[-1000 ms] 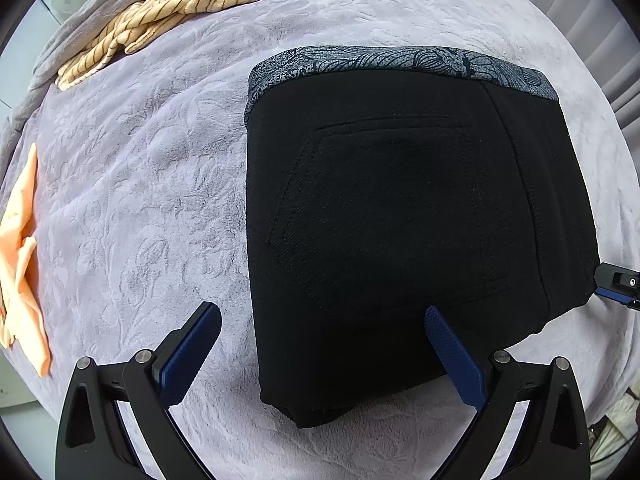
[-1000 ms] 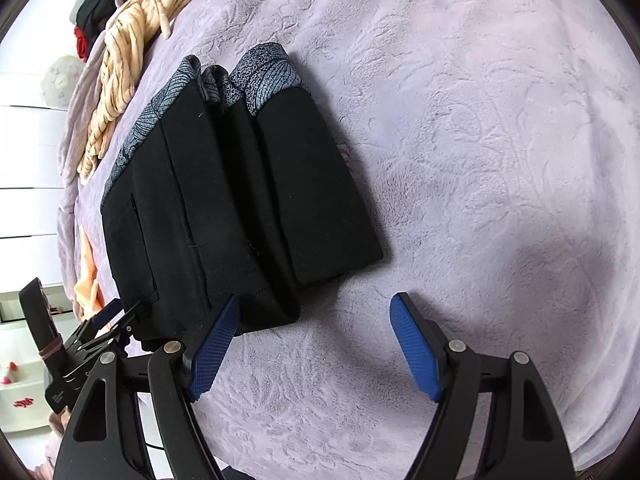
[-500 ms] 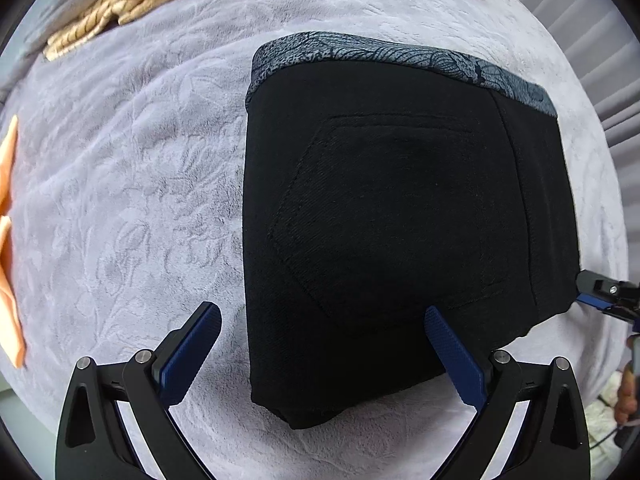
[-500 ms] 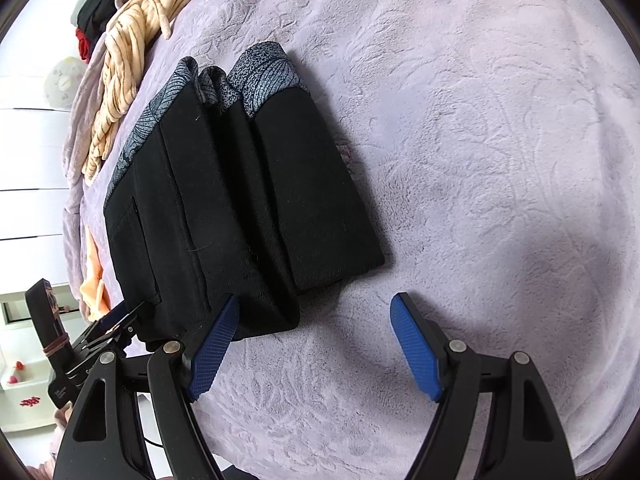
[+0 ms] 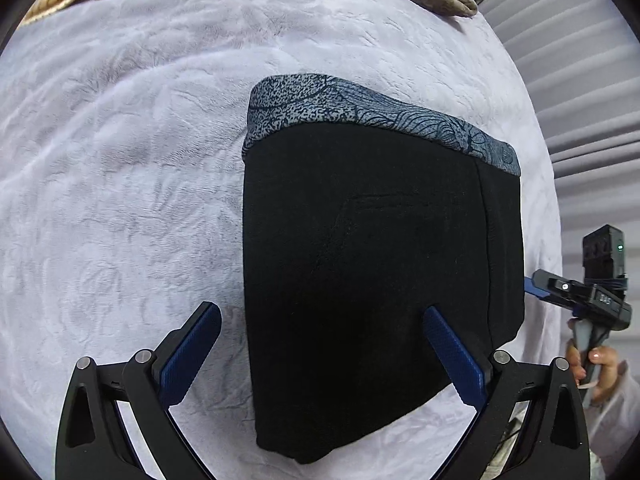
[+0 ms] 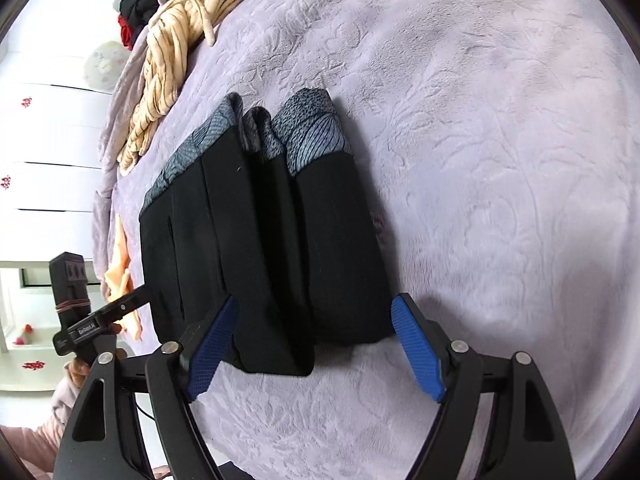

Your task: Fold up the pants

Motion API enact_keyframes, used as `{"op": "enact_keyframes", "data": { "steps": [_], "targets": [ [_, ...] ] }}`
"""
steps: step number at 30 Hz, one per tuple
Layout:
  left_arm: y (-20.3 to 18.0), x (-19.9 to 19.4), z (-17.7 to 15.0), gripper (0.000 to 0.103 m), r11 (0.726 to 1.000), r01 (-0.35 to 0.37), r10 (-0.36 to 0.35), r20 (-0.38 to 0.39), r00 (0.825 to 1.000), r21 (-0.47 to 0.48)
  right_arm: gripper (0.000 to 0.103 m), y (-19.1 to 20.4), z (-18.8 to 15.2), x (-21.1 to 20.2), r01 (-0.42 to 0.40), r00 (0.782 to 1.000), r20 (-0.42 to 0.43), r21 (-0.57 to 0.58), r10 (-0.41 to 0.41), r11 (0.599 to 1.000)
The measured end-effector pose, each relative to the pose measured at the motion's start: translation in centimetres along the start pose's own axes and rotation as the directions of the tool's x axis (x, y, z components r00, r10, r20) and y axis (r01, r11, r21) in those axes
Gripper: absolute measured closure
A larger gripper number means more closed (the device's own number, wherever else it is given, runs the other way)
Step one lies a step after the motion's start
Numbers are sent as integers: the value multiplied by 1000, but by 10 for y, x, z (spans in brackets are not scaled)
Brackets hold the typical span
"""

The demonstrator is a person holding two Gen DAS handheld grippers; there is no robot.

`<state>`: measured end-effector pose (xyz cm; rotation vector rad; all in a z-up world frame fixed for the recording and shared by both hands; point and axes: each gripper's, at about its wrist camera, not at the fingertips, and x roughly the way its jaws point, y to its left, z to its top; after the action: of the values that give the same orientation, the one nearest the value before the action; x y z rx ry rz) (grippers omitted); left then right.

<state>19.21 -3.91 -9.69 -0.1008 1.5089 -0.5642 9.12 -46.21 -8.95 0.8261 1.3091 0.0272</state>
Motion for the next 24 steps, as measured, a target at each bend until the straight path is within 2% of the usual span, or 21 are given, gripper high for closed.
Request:
{"op": "enact_keyframes", "data": {
  "steps": [4,7,8,12,15,18,19,20,21,22,23,24],
  "targets": [
    [5,13,5,1,999,22,-23,-12,1000,-27,17,-10,10,12,-2,999,-41,9,3,1000],
    [-5,20,5,1,999,42,-43,-8,999,-13,17,-7,14,19,-72,995,-64,-4,72,997],
    [-10,24,5,1,999,50,-50,-5,999,-5,13,-3,16,21,-94,993,-69,-15,92,995],
    [-12,40,9,0,997,73,-74,-6,997,-17,13,2,25,32,-126,989,-89,-68,120,990],
    [-12,47,9,0,994,95,-96,-14,995,-57,13,-10,32,54,-165,978,-130,2,164,986],
    [-14,46,8,1,994,88,-89,-9,996,-68,13,-16,35,62,-172,975,-128,74,180,982],
    [-14,43,7,3,993,90,-91,-7,996,-71,18,-15,34,60,-168,976,-129,73,176,983],
    [-14,39,5,10,993,100,-101,0,995,-69,28,-12,31,57,-175,975,-128,68,182,982],
    [-17,36,5,20,992,108,-108,8,994,-67,31,-10,29,53,-171,976,-126,63,178,983],
    [-17,29,3,25,991,118,-117,20,993,-61,40,-8,28,50,-175,976,-123,60,181,983],
    [-16,22,2,34,990,128,-127,30,991,-54,49,-7,25,42,-187,975,-113,61,193,981],
    [-15,16,2,41,989,139,-137,37,990,-48,53,-7,25,36,-202,973,-104,66,208,977]
  ]
}}
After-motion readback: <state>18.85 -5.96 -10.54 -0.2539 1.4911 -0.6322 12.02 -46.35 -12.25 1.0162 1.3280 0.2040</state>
